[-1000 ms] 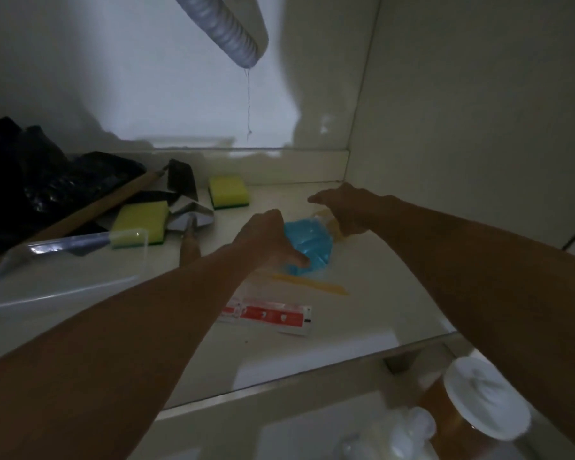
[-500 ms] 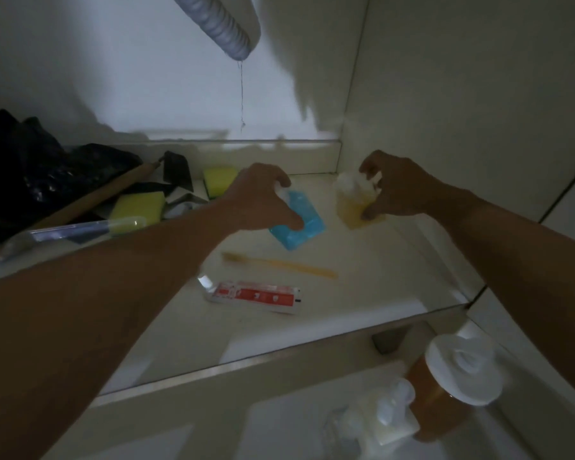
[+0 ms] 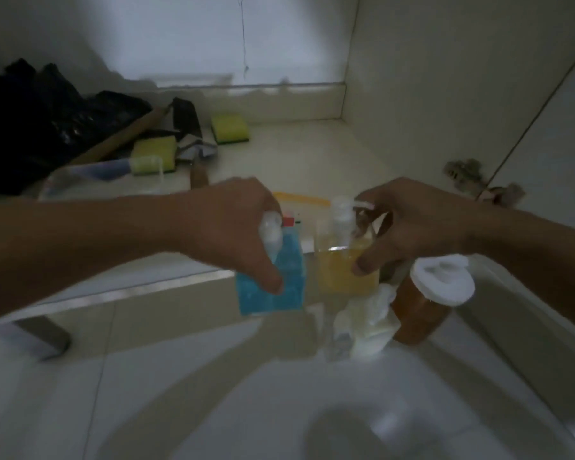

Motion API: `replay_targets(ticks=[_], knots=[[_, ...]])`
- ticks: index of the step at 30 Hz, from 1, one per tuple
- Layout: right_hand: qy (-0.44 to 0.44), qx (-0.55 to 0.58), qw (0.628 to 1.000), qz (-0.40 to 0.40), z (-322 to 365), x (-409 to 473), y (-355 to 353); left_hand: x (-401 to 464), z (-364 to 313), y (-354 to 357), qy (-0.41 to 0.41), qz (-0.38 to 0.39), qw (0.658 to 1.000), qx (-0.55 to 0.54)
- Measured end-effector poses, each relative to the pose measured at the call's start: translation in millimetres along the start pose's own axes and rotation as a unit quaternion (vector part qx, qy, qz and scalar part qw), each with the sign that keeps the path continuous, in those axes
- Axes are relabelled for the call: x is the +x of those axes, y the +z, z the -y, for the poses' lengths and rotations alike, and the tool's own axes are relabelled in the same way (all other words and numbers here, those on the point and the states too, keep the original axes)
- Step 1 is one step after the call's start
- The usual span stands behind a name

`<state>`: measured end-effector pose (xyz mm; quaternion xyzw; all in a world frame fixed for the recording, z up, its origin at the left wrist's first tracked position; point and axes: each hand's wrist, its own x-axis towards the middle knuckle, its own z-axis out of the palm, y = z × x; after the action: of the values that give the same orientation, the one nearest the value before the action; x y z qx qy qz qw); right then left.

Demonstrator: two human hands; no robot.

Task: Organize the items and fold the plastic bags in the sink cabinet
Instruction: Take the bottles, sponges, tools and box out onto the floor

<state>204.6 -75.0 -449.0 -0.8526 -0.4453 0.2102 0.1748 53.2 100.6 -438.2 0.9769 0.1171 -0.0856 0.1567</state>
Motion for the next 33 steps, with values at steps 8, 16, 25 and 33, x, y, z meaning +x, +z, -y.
replay_targets(ticks=[8,16,25,33], knots=[[-0.005,-0.133,0.984,0.115,-6,-13,119,-18,31,120,-0.020,0.085,0.995,0.045],[0.011,-0.180,0.976,0.122,-24,22,193,-16,58,193,-0.079,0.075,0.994,0.010],[0.044,-0.181,0.980,0.076,-31,32,219,4,69,213,-0.103,0.014,0.994,-0.034],[0.040,-0.203,0.975,0.084,-33,29,209,2,65,231,-0.106,0.008,0.993,-0.057]])
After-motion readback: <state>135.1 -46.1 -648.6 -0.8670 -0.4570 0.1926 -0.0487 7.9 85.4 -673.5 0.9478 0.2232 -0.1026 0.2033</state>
